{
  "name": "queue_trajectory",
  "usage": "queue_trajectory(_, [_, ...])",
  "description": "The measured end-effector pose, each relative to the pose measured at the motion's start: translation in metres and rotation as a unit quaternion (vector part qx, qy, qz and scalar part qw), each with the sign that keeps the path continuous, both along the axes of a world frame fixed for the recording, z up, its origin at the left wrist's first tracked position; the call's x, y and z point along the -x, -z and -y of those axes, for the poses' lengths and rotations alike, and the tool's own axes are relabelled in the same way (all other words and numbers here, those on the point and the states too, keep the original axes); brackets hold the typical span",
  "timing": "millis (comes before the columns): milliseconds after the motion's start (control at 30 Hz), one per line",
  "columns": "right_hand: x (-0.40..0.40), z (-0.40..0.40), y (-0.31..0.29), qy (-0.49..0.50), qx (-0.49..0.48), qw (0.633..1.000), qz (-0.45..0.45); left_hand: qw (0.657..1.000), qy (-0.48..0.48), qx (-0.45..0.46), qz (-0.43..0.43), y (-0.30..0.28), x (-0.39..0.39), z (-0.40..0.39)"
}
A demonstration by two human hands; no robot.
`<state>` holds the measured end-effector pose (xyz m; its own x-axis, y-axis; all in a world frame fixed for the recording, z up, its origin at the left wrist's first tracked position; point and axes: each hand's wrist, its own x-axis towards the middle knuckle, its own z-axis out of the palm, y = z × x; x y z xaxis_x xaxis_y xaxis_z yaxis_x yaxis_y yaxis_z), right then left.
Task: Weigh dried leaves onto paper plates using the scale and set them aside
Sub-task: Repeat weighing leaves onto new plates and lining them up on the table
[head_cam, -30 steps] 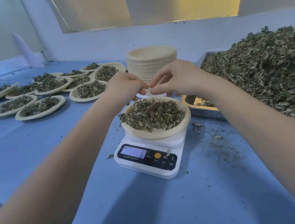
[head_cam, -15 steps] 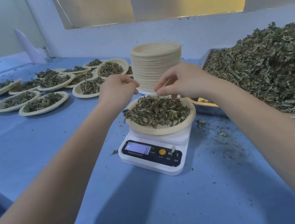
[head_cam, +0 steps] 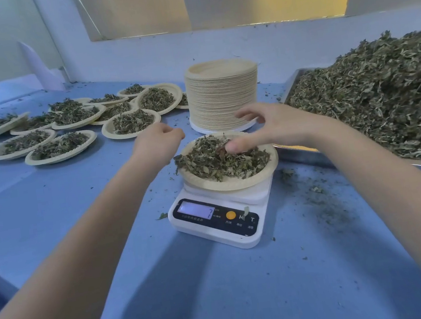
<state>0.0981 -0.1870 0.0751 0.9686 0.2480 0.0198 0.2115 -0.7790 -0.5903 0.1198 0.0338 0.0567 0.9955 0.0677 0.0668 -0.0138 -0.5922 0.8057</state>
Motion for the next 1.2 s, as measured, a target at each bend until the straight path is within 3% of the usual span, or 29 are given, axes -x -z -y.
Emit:
queue_trajectory(100, [0.001, 0.008, 0.004, -0.046, 0.076, 0.992, -0.095, 0.996, 0.031, 0.037, -0.081, 0.006, 0.000, 0.005])
queue_trajectory(200, [-0.001, 0.007, 0.012, -0.093, 0.082, 0.981, -0.146, 0.993, 0.060, 0.032, -0.096, 0.014, -0.001, 0.014])
queue_trajectory(467, [-0.004, 0.002, 0.017, -0.100, 0.045, 0.990, -0.094, 1.000, 0.004, 0.003, -0.029, 0.021, -0.006, 0.031])
queue_trajectory(633, [-0.019, -0.031, 0.004, -0.131, 0.067, 0.987, -0.066, 0.994, -0.041, -0.092, 0.031, 0.009, -0.011, 0.003])
queue_trajectory(900, [-0.066, -0.130, 0.016, -0.184, 0.146, 0.968, -0.092, 0.985, -0.140, -0.097, -0.016, 0.035, -0.022, -0.086])
queue_trajectory(1200, [-0.116, -0.181, 0.039, -0.190, 0.171, 0.963, -0.088, 0.976, -0.147, -0.156, -0.023, 0.068, -0.064, -0.131])
